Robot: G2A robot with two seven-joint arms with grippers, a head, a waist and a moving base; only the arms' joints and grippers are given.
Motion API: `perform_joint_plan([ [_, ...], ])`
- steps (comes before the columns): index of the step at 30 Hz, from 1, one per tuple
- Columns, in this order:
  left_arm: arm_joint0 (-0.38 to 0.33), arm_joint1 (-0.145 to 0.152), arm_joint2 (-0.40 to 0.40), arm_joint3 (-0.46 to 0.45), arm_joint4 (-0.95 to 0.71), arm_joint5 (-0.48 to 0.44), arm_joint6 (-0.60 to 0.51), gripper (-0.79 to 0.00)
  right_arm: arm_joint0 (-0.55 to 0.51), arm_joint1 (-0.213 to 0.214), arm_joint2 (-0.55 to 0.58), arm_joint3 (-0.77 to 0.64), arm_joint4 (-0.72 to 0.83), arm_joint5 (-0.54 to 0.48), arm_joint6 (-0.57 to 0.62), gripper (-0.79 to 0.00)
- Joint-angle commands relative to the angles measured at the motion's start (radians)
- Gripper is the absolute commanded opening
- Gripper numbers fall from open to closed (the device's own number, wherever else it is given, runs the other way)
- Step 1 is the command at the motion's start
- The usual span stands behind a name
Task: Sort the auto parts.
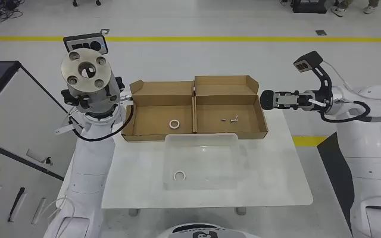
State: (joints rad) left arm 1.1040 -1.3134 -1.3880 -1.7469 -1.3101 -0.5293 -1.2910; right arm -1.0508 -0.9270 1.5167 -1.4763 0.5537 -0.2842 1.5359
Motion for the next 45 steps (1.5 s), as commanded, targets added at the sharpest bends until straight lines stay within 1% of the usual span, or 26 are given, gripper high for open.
perform_joint_plan([
  [1, 0.0, 0.0, 0.0, 0.0, 0.0, 0.0, 0.0, -0.785, 0.0, 0.0, 0.0, 0.0, 0.0, 0.0, 0.0, 0.0],
  [8, 0.002, 0.0, -0.002, -0.004, 0.01, 0.007, 0.013, -0.785, 0.0, 0.0, 0.0, 0.0, 0.0, 0.0, 0.0, 0.0],
  [11, 0.006, 0.005, -0.023, -0.007, 0.088, 0.037, 0.068, -0.785, 0.0, 0.0, 0.0, 0.0, 0.0, 0.0, 0.0, 0.0],
  [16, 0.019, 0.015, -0.055, 0.033, 0.28, 0.081, 0.157, -0.785, 0.0, 0.0, 0.0, 0.0, 0.0, 0.0, 0.0, 0.0],
  [18, 0.031, 0.015, -0.055, 0.046, 0.315, 0.093, 0.209, -0.785, 0.0, 0.0, 0.0, 0.0, 0.0, 0.0, 0.0, 0.0],
  [21, 0.022, 0.017, -0.058, 0.062, 0.383, 0.084, 0.248, -0.785, 0.0, 0.0, 0.0, 0.0, 0.0, 0.0, 0.0, 0.0],
  [24, -0.007, 0.019, -0.063, 0.099, 0.464, 0.077, 0.284, -0.785, 0.0, 0.0, 0.0, 0.0, 0.0, 0.0, 0.0, 0.0],
  [29, -0.068, 0.03, -0.076, 0.177, 0.688, 0.096, 0.334, -0.785, 0.0, 0.0, 0.0, 0.0, 0.0, 0.0, 0.0, 0.0],
  [30, -0.076, 0.034, -0.08, 0.19, 0.755, 0.098, 0.332, -0.785, 0.0, 0.0, 0.0, 0.0, 0.0, 0.0, 0.0, 0.0],
  [32, -0.085, 0.039, -0.087, 0.206, 0.839, 0.105, 0.344, -0.785, 0.0, 0.0, 0.0, 0.0, 0.0, 0.0, 0.0, 0.0],
  [37, -0.072, 0.055, -0.108, 0.214, 1.026, 0.129, 0.371, -0.785, 0.0, 0.0, 0.0, 0.0, 0.0, 0.0, 0.0, 0.0],
  [45, -0.042, 0.082, -0.138, 0.185, 1.319, 0.196, 0.381, -0.785, 0.0, 0.0, 0.0, 0.0, 0.0, 0.0, 0.0, 0.0],
])
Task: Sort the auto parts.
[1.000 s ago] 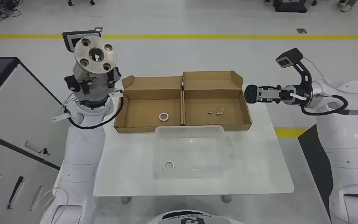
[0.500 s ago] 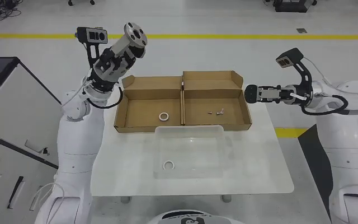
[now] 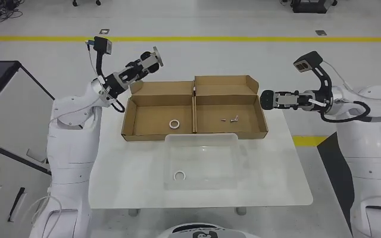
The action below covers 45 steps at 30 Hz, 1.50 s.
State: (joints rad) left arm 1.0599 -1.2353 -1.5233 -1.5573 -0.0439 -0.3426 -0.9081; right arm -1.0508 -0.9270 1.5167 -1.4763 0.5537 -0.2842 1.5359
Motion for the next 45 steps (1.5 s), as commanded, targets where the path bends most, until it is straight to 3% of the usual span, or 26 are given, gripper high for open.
perform_joint_plan([
  [1, 0.004, 0.007, -0.006, -0.008, 0.082, 0.014, 0.002, -0.785, 0.0, 0.0, 0.0, 0.0, 0.0, 0.0, 0.0, 0.0],
  [10, -0.002, 0.033, -0.008, -0.001, 0.371, 0.06, -0.001, -0.785, 0.0, 0.0, 0.0, 0.0, 0.0, 0.0, 0.0, 0.0],
  [19, -0.089, 0.05, 0.057, 0.079, 0.607, 0.057, -0.034, -0.785, 0.0, 0.0, 0.0, 0.0, 0.0, 0.0, 0.0, 0.0],
  [34, -0.281, 0.034, 0.292, 0.324, 0.759, -0.007, -0.088, -0.785, 0.0, 0.0, 0.0, 0.0, 0.0, 0.0, 0.0, 0.0],
  [45, -0.363, 0.008, 0.46, 0.495, 0.882, -0.017, -0.119, -0.785, 0.0, 0.0, 0.0, 0.0, 0.0, 0.0, 0.0, 0.0],
])
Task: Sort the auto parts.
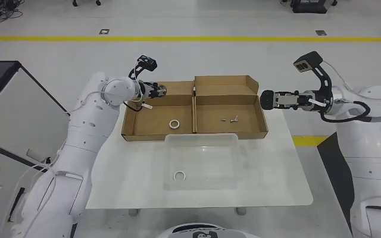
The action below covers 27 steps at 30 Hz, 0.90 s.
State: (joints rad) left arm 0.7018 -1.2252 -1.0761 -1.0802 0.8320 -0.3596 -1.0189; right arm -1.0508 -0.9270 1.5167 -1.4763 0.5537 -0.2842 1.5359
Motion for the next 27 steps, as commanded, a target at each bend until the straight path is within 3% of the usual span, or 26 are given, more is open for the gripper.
perform_joint_plan([
  [1, -0.011, -0.004, 0.025, 0.031, 0.015, -0.001, -0.019, -0.785, 0.0, 0.0, 0.0, 0.0, 0.0, 0.0, 0.0, 0.0],
  [13, -0.053, -0.034, 0.117, 0.14, -0.01, 0.043, -0.095, -0.785, 0.0, 0.0, 0.0, 0.0, 0.0, 0.0, 0.0, 0.0],
  [27, -0.027, -0.041, 0.158, 0.122, 0.009, 0.055, -0.09, -0.785, 0.0, 0.0, 0.0, 0.0, 0.0, 0.0, 0.0, 0.0],
])
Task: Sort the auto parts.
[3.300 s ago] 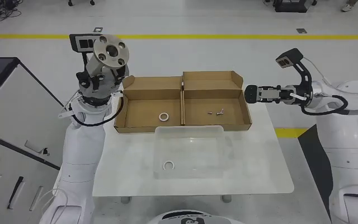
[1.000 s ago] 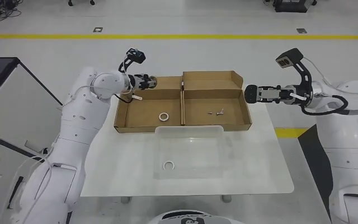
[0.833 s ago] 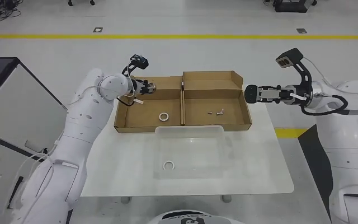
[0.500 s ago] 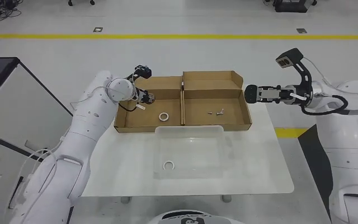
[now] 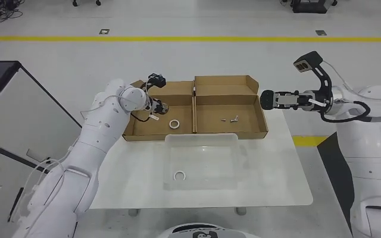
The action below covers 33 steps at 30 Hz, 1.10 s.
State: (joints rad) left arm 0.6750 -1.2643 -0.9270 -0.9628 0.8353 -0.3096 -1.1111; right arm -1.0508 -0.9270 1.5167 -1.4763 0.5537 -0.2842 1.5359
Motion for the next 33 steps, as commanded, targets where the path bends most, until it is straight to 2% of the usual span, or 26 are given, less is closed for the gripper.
perform_joint_plan([
  [1, 0.0, -0.005, 0.015, 0.01, 0.002, 0.006, 0.007, -0.785, 0.0, 0.0, 0.0, 0.0, 0.0, 0.0, 0.0, 0.0],
  [10, -0.051, -0.048, 0.11, 0.137, 0.033, 0.047, 0.015, -0.785, 0.0, 0.0, 0.0, 0.0, 0.0, 0.0, 0.0, 0.0],
  [27, -0.138, -0.133, 0.211, 0.375, 0.039, 0.066, 0.111, -0.785, 0.0, 0.0, 0.0, 0.0, 0.0, 0.0, 0.0, 0.0],
  [28, -0.141, -0.137, 0.214, 0.386, 0.037, 0.064, 0.112, -0.763, 0.0, 0.0, 0.0, 0.0, 0.0, 0.0, 0.0, 0.0],
  [29, -0.145, -0.141, 0.218, 0.396, 0.038, 0.064, 0.114, -0.64, 0.0, 0.0, 0.0, 0.0, 0.0, 0.0, 0.0, 0.0],
  [30, -0.148, -0.144, 0.22, 0.405, 0.036, 0.062, 0.117, -0.579, 0.0, 0.0, 0.0, 0.0, 0.0, 0.0, 0.0, 0.0],
  [31, -0.152, -0.148, 0.222, 0.414, 0.035, 0.06, 0.119, -0.483, 0.0, 0.0, 0.0, 0.0, 0.0, 0.0, 0.0, 0.0],
  [32, -0.155, -0.151, 0.224, 0.423, 0.034, 0.058, 0.121, -0.437, 0.0, 0.0, 0.0, 0.0, 0.0, 0.0, 0.0, 0.0],
  [33, -0.158, -0.154, 0.225, 0.432, 0.032, 0.055, 0.124, -0.339, 0.0, 0.0, 0.0, 0.0, 0.0, 0.0, 0.0, 0.0],
])
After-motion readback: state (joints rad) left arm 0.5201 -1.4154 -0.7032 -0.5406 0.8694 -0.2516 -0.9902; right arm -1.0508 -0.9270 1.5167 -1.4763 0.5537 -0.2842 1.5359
